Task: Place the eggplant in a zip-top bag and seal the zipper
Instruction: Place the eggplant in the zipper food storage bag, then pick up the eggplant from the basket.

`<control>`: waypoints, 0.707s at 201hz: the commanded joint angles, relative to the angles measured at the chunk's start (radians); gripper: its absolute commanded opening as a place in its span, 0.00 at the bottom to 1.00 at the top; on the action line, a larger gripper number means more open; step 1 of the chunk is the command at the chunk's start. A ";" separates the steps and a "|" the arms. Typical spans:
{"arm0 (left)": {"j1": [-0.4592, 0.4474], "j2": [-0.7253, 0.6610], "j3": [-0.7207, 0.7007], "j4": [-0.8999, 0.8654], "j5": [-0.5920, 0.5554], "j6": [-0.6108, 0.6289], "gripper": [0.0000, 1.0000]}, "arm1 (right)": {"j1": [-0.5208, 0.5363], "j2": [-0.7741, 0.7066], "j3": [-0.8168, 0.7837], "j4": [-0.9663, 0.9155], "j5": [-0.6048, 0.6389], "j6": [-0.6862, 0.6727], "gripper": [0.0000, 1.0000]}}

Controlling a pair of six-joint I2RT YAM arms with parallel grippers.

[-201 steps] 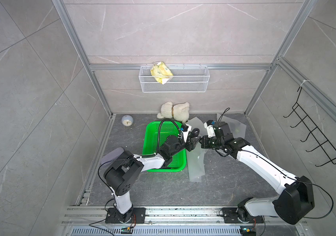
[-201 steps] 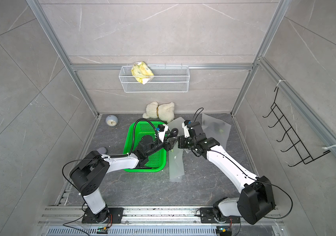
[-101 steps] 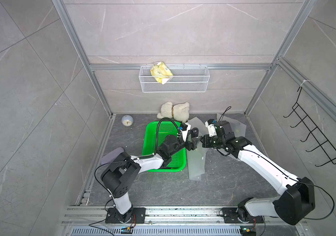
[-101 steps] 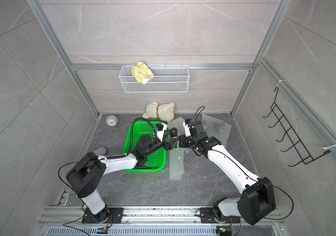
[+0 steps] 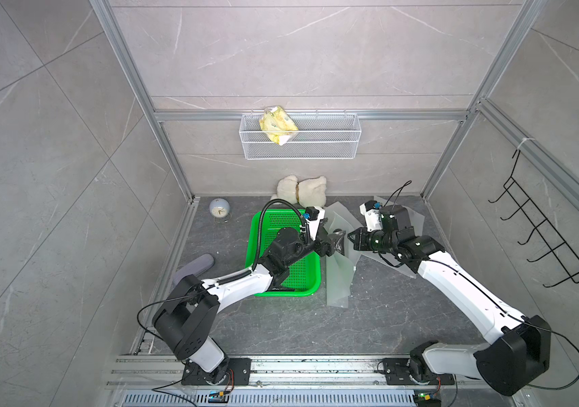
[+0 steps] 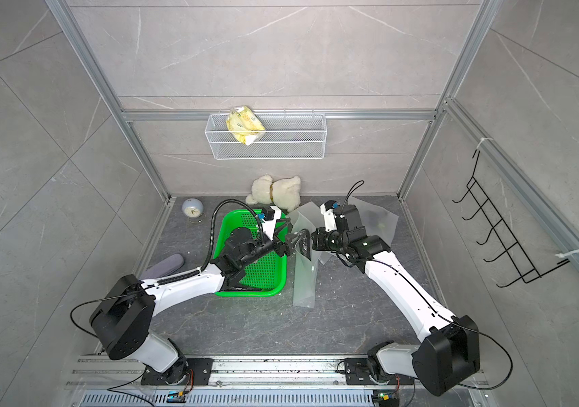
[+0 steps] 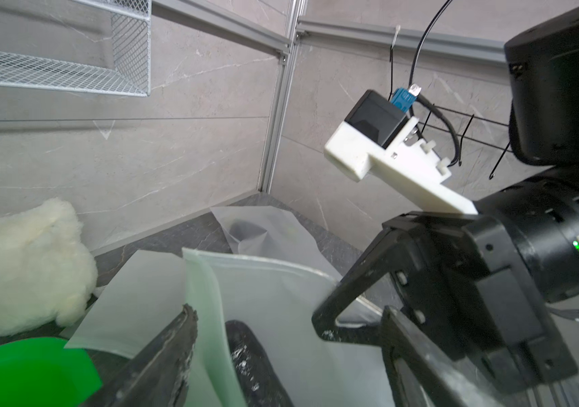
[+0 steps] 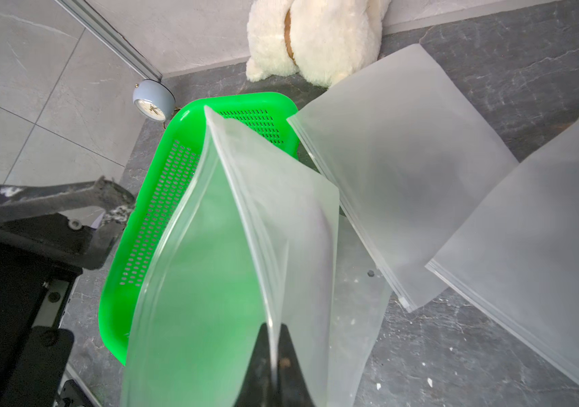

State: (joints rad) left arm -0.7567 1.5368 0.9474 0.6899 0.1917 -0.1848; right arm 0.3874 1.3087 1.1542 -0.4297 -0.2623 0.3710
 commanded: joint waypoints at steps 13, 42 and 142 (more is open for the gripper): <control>0.061 -0.135 0.042 -0.342 0.020 0.170 0.87 | -0.016 -0.029 0.061 -0.023 -0.045 -0.012 0.00; 0.163 -0.180 0.061 -0.613 0.077 0.224 0.89 | -0.033 -0.026 0.039 -0.015 -0.055 -0.012 0.00; 0.308 -0.131 0.166 -1.174 0.058 0.503 0.85 | -0.062 -0.012 -0.011 0.017 -0.085 -0.021 0.00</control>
State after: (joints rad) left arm -0.4530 1.3846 1.0496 -0.2970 0.2523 0.1772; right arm 0.3328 1.2995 1.1748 -0.4343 -0.3206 0.3630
